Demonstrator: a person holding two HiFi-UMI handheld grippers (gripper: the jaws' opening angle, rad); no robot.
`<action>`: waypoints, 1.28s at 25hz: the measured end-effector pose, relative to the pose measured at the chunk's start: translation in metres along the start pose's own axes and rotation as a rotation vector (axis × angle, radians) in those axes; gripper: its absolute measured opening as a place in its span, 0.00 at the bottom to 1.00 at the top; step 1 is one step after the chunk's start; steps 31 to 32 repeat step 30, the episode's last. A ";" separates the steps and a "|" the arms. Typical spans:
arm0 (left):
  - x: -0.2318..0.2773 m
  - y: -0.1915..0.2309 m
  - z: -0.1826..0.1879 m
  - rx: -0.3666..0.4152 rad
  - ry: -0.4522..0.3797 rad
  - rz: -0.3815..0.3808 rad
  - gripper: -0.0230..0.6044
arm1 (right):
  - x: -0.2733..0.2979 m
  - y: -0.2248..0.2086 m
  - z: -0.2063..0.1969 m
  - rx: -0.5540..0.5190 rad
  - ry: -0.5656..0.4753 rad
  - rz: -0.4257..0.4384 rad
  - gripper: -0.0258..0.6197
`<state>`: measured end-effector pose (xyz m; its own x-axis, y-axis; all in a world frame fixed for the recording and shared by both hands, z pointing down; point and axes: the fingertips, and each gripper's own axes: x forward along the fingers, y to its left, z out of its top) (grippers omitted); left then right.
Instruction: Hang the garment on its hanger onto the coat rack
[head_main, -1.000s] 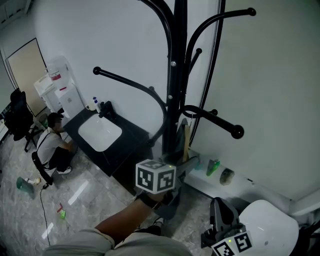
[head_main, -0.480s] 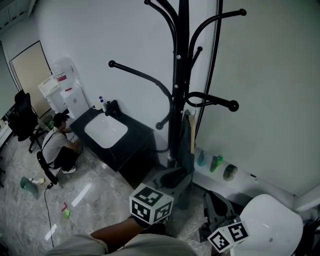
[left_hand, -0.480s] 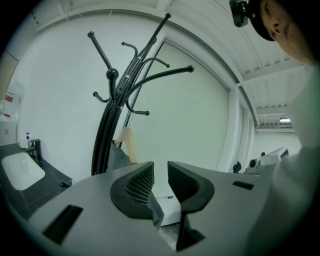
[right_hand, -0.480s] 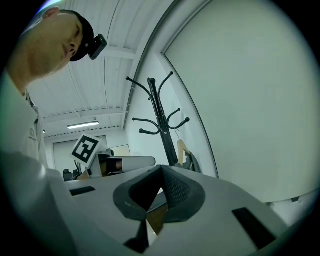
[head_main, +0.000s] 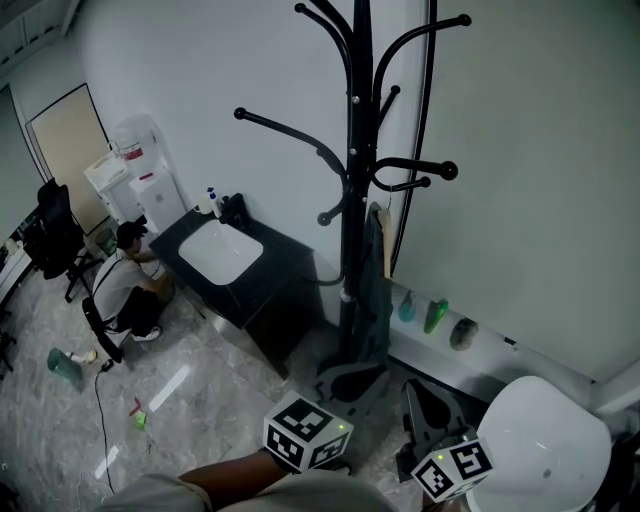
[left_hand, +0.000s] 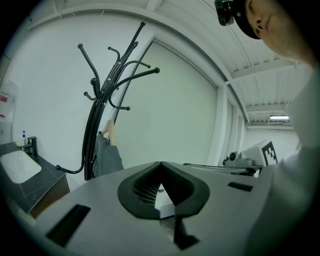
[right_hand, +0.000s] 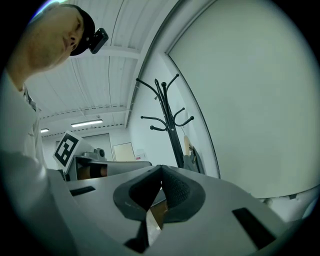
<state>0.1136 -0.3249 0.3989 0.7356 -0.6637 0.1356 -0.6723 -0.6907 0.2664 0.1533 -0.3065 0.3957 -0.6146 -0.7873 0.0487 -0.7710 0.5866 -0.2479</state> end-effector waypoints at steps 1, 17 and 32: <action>-0.002 0.001 0.001 -0.002 -0.005 0.011 0.04 | -0.001 0.000 -0.001 -0.002 0.001 -0.002 0.06; -0.006 0.000 0.015 -0.002 -0.036 0.037 0.04 | 0.006 0.006 0.003 -0.046 0.013 -0.005 0.06; -0.001 0.027 0.022 0.007 -0.043 0.011 0.04 | 0.036 0.006 0.003 -0.056 0.017 -0.026 0.06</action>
